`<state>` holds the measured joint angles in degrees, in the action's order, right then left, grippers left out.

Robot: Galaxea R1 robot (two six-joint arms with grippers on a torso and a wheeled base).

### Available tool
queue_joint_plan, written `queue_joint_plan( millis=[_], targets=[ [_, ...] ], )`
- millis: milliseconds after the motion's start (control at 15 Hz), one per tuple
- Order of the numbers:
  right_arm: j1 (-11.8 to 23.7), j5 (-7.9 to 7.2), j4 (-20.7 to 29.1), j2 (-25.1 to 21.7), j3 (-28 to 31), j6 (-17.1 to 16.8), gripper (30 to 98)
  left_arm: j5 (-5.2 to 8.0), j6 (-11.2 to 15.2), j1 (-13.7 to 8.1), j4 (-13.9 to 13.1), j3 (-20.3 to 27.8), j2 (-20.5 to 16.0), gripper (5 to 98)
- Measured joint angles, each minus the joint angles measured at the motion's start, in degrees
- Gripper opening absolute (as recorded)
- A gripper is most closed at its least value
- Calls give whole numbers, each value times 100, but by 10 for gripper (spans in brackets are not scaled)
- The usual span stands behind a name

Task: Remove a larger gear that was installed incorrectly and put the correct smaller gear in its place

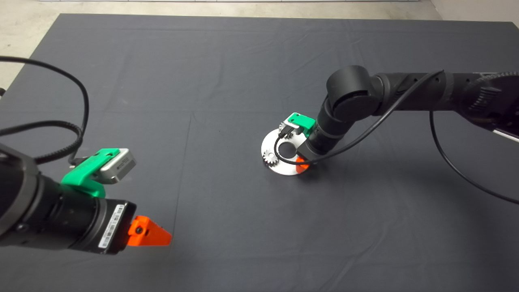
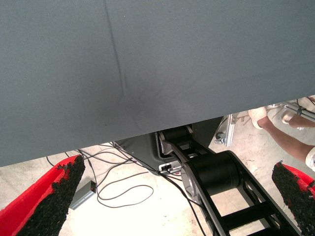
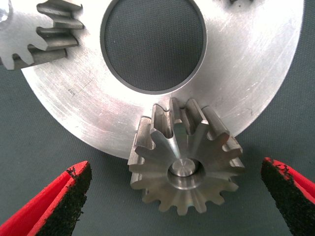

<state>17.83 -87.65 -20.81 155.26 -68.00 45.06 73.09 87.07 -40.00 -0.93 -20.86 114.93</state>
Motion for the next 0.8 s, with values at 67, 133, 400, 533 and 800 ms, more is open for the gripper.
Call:
queue_joint_plan(
  millis=[67, 133, 400, 533, 800],
  targets=[
    [-32, -2, -26, 1, -7, 0, 905, 0, 0, 1, 0, 0, -2, 981],
    [-43, 0, -41, 1, -9, -2, 865, 2, 0, 1, 0, 0, -2, 981],
    [-58, 0, -125, 1, -9, 0, 815, 2, 0, 0, 0, 0, -2, 981],
    [-56, 0, -198, 1, -9, 0, 811, 2, 0, 0, 1, 0, 0, 981],
    [-56, 0, -276, 4, -11, -2, 759, 1, 0, 0, 0, 0, 0, 981]
  ],
)
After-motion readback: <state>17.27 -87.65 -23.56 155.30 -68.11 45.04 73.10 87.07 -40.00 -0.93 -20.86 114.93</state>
